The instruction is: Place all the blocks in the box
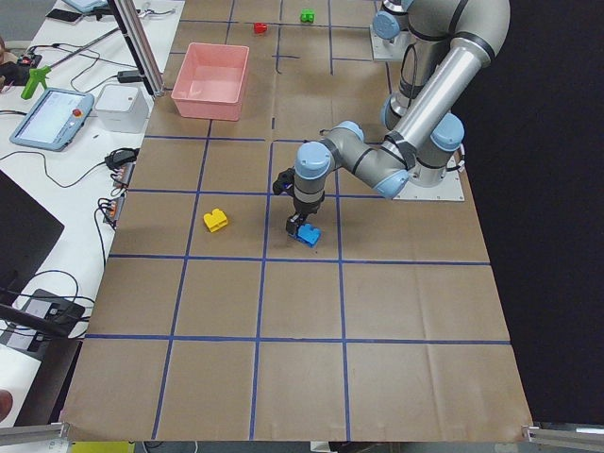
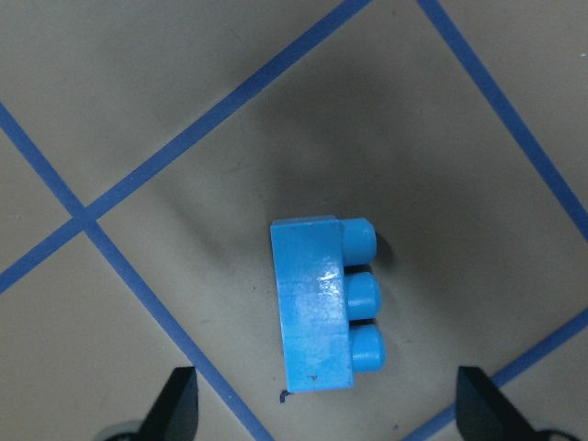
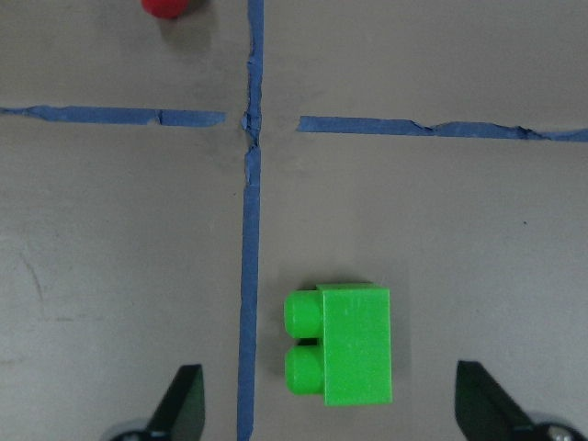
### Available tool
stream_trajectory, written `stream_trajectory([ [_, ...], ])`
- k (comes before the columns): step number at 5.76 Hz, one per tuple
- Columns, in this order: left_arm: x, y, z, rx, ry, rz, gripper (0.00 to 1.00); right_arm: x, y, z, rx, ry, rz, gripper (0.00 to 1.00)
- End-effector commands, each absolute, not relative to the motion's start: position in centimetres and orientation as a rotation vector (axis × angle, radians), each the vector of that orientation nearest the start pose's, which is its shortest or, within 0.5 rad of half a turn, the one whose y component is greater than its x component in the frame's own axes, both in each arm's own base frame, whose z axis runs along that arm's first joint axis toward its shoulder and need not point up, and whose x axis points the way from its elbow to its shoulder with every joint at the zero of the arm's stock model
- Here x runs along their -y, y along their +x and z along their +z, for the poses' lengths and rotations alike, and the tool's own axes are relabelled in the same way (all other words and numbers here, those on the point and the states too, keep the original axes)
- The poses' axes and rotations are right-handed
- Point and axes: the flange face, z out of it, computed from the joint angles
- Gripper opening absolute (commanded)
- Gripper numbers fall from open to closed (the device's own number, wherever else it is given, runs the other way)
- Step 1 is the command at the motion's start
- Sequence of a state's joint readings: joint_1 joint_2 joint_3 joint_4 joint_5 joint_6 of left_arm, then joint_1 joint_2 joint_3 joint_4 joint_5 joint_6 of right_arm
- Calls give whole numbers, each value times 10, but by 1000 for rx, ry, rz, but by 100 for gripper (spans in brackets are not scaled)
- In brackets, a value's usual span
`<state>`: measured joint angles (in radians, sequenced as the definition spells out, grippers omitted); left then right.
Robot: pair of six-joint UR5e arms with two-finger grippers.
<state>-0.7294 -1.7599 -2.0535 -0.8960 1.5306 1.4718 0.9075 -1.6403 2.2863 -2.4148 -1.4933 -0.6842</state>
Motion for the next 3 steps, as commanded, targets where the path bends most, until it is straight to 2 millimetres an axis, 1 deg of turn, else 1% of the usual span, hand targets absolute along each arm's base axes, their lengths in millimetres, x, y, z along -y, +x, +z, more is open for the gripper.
stream_trajectory([
  [1,424,285,198,-3073,922,-73,99,398,-157,232,-3144,37,-261,96],
  [2,427,285,193,-3087,880,-98,99,397,-166,212,-3132,49,-229,96],
  [3,429,283,192,-3092,883,-115,98,402,-171,203,-3147,-81,-248,96],
])
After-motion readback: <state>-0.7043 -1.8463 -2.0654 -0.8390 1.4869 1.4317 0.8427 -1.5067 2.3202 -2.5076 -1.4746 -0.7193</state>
